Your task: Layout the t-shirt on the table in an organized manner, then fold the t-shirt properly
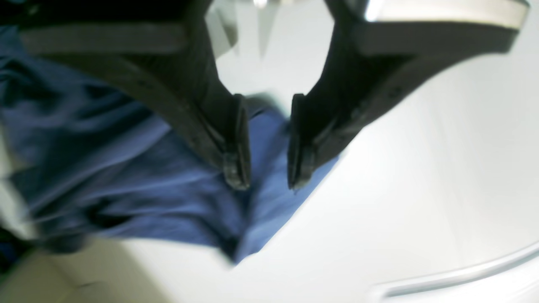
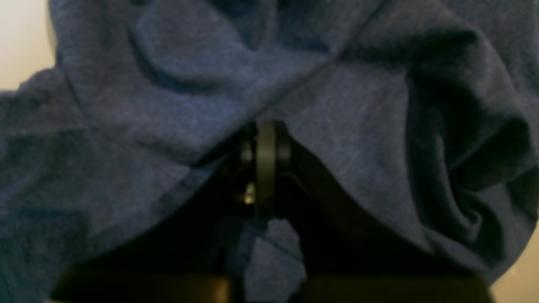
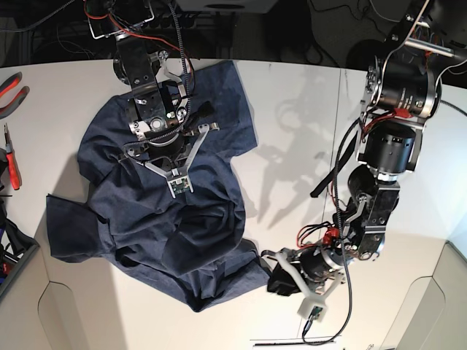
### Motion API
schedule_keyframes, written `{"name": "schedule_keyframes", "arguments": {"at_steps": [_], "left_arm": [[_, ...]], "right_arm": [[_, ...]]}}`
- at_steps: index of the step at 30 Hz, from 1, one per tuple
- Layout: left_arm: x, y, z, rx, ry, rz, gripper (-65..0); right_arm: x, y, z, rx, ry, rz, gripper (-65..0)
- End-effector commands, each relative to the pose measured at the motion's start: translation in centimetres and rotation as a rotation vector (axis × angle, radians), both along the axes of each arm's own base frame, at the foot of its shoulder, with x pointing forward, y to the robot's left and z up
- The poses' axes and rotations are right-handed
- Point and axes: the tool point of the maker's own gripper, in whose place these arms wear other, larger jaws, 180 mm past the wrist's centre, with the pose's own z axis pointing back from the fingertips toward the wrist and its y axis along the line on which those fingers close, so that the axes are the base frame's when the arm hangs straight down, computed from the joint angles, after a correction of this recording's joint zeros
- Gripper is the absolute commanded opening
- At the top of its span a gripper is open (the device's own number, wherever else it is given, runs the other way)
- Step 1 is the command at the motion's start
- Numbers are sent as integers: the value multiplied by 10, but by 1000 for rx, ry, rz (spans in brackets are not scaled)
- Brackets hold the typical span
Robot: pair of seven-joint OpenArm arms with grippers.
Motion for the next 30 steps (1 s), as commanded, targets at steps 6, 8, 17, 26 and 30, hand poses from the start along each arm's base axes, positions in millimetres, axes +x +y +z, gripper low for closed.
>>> {"name": "schedule_keyframes", "arguments": {"at_steps": [6, 8, 17, 26, 30], "left_arm": [[-2, 14, -18, 31, -3, 83, -458], [-2, 16, -30, 9, 0, 139, -458], [-20, -40, -70, -58, 85, 102, -458], [-10, -95, -39, -145, 43, 28, -458], [-10, -114, -30, -163, 40, -16, -458]], "right_arm": [[-4, 3, -2, 10, 22, 6, -650], [-4, 3, -2, 9, 22, 6, -650], [-4, 3, -2, 10, 22, 6, -650], [-3, 3, -1, 11, 18, 7, -650], [-3, 3, -1, 12, 15, 7, -650]]}}
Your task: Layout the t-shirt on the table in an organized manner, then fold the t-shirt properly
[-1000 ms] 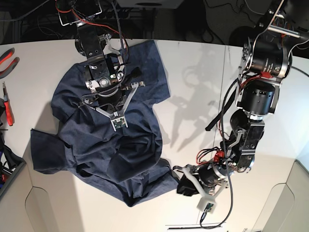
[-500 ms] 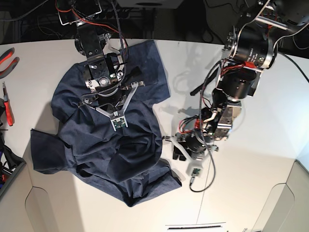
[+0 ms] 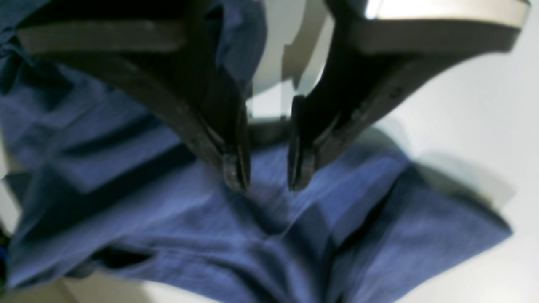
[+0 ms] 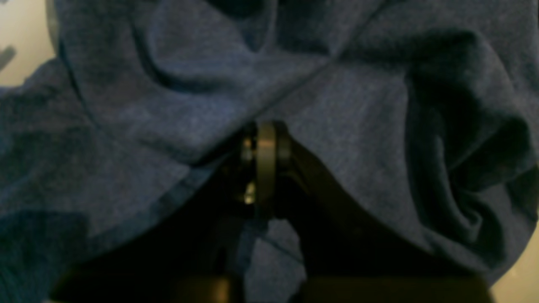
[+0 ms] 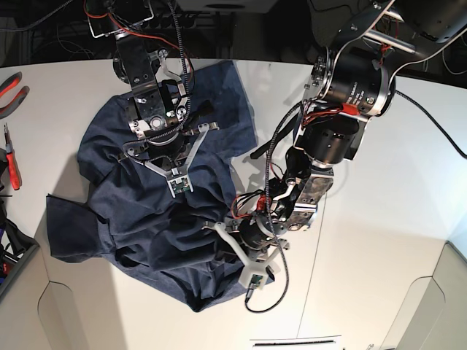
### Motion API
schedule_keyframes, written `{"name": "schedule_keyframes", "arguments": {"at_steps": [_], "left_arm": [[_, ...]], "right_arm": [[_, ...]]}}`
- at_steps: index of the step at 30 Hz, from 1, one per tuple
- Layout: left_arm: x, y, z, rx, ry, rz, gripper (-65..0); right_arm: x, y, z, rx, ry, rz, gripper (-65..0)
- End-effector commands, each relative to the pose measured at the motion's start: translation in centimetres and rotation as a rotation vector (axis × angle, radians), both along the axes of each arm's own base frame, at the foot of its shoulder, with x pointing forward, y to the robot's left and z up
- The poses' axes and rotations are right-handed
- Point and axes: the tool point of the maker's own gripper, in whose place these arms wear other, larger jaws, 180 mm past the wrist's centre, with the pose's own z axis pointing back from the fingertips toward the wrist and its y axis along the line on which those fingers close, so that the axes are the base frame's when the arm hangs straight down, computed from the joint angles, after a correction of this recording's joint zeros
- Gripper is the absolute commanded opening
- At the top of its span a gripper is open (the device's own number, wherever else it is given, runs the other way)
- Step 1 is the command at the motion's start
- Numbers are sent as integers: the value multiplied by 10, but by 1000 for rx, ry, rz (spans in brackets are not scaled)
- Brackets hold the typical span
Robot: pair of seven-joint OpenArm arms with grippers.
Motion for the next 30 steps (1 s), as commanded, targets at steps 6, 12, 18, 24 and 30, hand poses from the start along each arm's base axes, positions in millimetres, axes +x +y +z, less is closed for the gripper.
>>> {"name": "schedule_keyframes", "arguments": {"at_steps": [6, 12, 18, 24, 30], "left_arm": [[-18, -58, 17, -34, -1, -205, -458], [-55, -100, 13, -37, 24, -414, -459], [-47, -95, 23, -57, -9, -402, -459], [-20, -70, 47, -130, -55, -288, -458], [-13, -52, 42, -97, -57, -254, -357]], "right_arm": [[-4, 3, -2, 10, 24, 6, -650], [-4, 3, -2, 10, 25, 5, -650], [-5, 3, -2, 9, 27, 5, -650], [-5, 3, -2, 10, 28, 5, -650], [-5, 3, -2, 10, 26, 6, -650]]}}
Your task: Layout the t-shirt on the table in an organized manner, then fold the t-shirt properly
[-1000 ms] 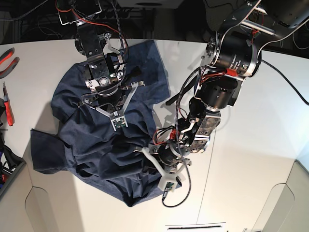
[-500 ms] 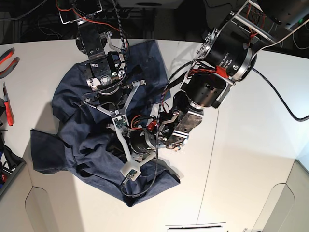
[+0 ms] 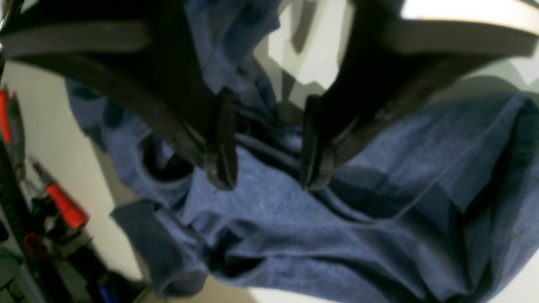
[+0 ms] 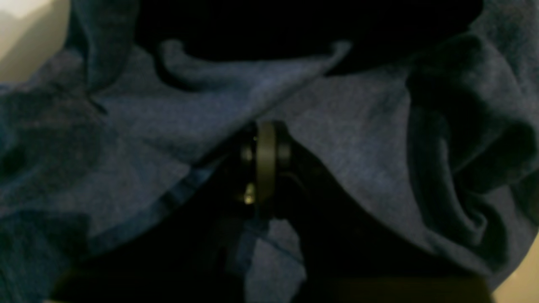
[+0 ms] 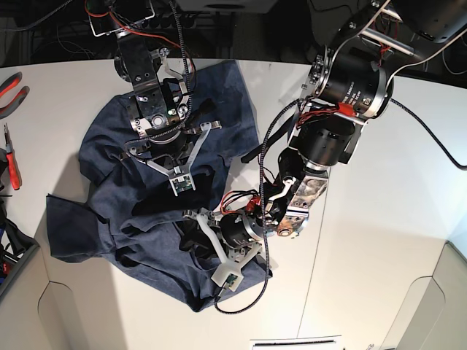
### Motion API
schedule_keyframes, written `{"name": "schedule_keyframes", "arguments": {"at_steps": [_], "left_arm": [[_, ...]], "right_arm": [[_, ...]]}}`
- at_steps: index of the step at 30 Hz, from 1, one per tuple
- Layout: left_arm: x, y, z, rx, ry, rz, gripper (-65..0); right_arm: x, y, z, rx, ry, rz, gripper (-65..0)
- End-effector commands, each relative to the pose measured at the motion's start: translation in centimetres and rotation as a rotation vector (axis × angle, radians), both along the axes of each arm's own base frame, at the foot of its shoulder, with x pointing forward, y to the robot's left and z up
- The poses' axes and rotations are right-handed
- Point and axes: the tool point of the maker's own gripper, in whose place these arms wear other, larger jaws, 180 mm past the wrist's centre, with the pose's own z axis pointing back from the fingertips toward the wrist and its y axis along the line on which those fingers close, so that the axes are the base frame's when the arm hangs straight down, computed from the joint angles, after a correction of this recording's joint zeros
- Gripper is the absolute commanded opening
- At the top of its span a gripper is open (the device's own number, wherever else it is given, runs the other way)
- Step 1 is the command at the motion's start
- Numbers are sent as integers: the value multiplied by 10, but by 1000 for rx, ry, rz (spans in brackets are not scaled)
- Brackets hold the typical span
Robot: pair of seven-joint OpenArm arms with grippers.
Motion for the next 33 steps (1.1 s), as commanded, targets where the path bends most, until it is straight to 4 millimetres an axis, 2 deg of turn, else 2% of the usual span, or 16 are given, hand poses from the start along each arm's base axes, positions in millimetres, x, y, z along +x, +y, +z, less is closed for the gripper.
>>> {"name": "schedule_keyframes", "arguments": {"at_steps": [1, 6, 10, 20, 27, 30, 33], "left_arm": [[15, -2, 25, -34, -62, 3, -357], [16, 3, 21, -24, -54, 26, -357], [14, 2, 22, -85, -26, 50, -357], [-1, -11, 7, -109, 31, 70, -357], [-6, -28, 9, -143, 60, 62, -357], [-11, -36, 5, -106, 60, 48, -357], [-7, -32, -3, -49, 53, 94, -357]], "right_arm": [[-4, 2, -2, 5, 32, 1, -650], [-4, 2, -2, 5, 32, 1, -650], [-4, 2, -2, 5, 33, 1, -650], [-4, 2, -2, 5, 33, 1, -650], [-4, 2, -2, 5, 33, 1, -650], [-4, -2, -2, -5, 30, -12, -650], [-4, -8, -3, -10, 33, -23, -650]]}}
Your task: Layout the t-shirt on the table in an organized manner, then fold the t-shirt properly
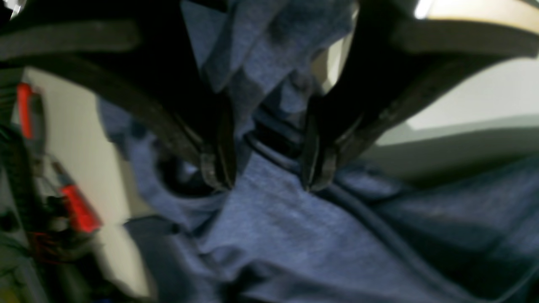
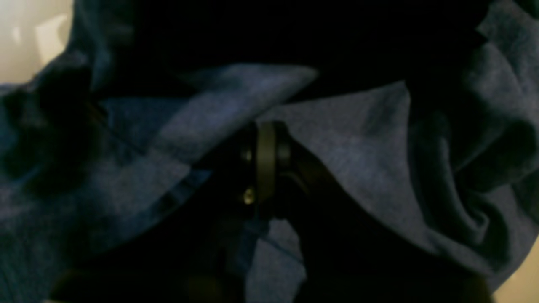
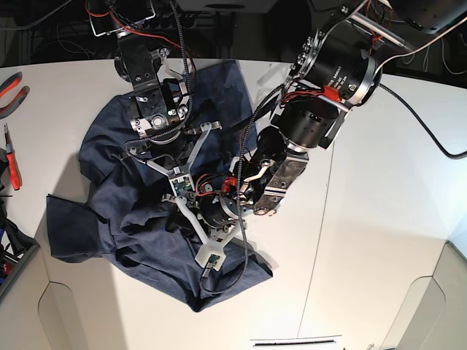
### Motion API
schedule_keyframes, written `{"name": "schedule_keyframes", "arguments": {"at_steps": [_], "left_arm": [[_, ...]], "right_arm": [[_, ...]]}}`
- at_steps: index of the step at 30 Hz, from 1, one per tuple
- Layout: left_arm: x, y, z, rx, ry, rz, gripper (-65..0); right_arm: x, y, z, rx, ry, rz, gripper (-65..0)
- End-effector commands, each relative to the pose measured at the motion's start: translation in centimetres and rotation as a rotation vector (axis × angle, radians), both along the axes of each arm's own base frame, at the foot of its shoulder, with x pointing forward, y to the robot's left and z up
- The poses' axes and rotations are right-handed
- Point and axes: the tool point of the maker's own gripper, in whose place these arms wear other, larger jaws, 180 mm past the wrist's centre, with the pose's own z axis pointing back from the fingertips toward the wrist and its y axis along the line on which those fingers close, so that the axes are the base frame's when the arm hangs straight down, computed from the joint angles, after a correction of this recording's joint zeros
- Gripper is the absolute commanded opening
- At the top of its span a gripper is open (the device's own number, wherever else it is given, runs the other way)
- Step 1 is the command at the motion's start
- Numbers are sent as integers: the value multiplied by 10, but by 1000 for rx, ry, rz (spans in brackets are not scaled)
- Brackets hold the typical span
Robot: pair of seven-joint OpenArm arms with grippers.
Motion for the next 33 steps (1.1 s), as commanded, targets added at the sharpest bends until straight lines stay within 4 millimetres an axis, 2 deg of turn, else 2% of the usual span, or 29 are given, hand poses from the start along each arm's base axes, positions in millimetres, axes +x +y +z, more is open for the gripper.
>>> {"name": "schedule_keyframes", "arguments": {"at_steps": [1, 8, 10, 14, 17, 19, 22, 25, 33], "left_arm": [[13, -8, 22, -29, -58, -4, -357], [10, -11, 21, -22, -60, -19, -364], [10, -11, 22, -30, -57, -17, -417], [9, -14, 24, -53, -54, -24, -650], [10, -12, 30, -68, -74, -53, -650], [14, -4, 41, -103, -99, -64, -650], [28, 25, 57, -138, -135, -39, -650], [43, 63, 67, -118, -160, 7, -650], [60, 168, 65, -14, -186, 129, -650]], "right_arm": [[-5, -4, -3, -8, 33, -9, -650], [-5, -4, -3, -8, 32, -10, -650], [-4, -3, -3, -7, 32, -9, -650], [-5, -3, -3, -7, 32, -9, -650], [-5, -4, -3, -8, 33, -10, -650], [-5, -4, -3, -8, 32, -10, -650], [-5, -4, -3, -8, 32, -10, -650], [-4, -4, -3, -8, 32, -9, -650], [-4, -4, -3, -8, 31, -9, -650]]}}
